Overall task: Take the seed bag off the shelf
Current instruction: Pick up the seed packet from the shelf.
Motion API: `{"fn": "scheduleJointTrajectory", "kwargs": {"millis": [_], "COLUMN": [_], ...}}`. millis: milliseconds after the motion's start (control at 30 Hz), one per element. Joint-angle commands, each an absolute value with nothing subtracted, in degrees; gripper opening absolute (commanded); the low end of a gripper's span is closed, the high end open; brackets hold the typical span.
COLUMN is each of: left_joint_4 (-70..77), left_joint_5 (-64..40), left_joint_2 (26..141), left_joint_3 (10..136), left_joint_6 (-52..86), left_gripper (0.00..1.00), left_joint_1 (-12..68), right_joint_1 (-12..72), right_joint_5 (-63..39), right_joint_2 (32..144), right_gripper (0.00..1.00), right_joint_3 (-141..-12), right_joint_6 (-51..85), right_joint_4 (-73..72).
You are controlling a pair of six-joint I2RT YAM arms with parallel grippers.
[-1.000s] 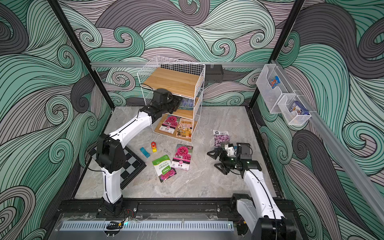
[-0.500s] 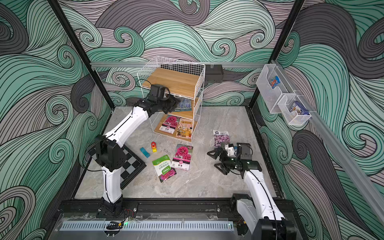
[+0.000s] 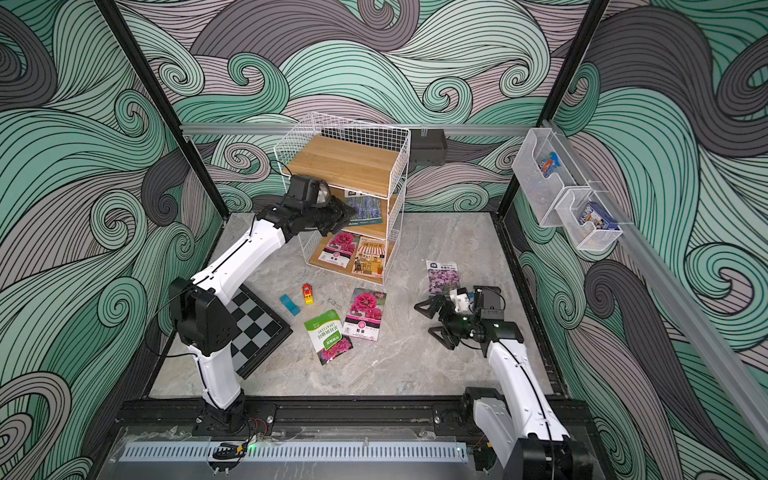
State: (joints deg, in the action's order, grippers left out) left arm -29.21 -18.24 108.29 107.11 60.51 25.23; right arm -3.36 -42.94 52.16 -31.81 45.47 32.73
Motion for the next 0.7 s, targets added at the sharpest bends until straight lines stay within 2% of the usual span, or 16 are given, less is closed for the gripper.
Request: {"fn": "scheduleJointTrajectory", "kwargs": {"millis": [0,400,667], "left_joint_4": [-38.32,-43.23,-43.22], "left_joint_5": [-18.56,-15.33,-7.7], "left_joint_2": [108.45,102.99,95.1], "left_joint_3": [104.64,105.03,101.47], "left_joint_6": [58.93,57.14,57.38], "left_gripper": [0.41,0.42,0.49], "left_joint_1": [24.69,24.57,24.42], "right_joint_1": [-3.6,-3.57,-3.48], "right_joint_5": [-43.42,-44.03,-43.77], "right_joint_2": [50.81,48.04,46.6], "right_gripper": [0.99,0.99,0.99], "right_joint_3": [-32.24,-30.42,-29.88], "right_joint_6": [45.86,47.37,48.59], "right_joint_4": [32.66,32.78,32.72]}}
